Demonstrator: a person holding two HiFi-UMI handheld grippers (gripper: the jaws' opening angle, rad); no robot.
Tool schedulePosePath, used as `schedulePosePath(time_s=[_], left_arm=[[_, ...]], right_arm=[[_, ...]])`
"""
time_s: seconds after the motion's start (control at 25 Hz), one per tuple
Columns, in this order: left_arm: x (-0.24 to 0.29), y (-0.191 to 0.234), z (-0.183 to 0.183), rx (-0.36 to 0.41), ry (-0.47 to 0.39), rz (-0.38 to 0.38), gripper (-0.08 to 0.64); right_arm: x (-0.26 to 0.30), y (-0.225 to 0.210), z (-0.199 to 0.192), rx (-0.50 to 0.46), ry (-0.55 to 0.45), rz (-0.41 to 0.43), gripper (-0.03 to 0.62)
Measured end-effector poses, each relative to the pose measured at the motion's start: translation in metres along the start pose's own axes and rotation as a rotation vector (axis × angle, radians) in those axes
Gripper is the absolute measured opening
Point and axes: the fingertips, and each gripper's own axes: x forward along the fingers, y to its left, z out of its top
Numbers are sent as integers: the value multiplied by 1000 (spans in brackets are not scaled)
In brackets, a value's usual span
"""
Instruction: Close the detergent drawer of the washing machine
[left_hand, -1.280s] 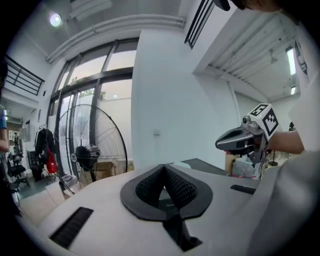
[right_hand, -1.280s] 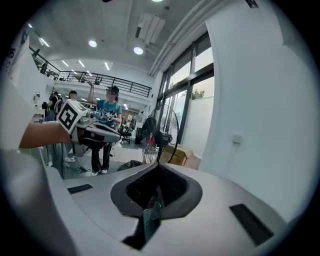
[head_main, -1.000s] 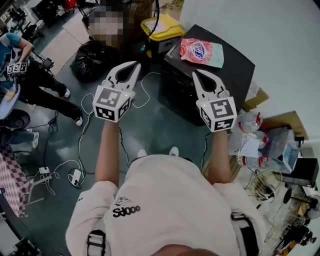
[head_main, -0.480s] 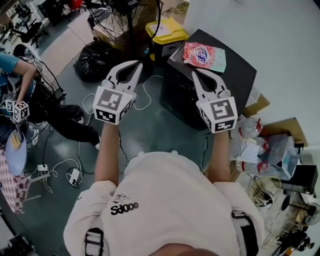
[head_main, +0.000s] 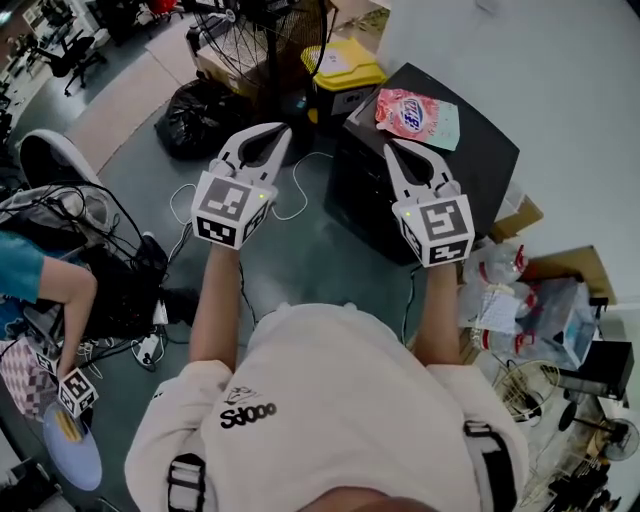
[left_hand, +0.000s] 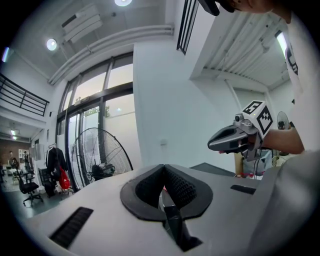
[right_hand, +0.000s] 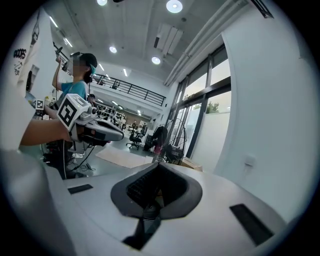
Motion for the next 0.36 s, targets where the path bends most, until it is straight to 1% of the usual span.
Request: schedulePosePath(time_s=[0.36], left_arm=[[-21,-2,-8,-11,8,19,18]], right_arm=[[-6,17,-1,-8,1,14,5]])
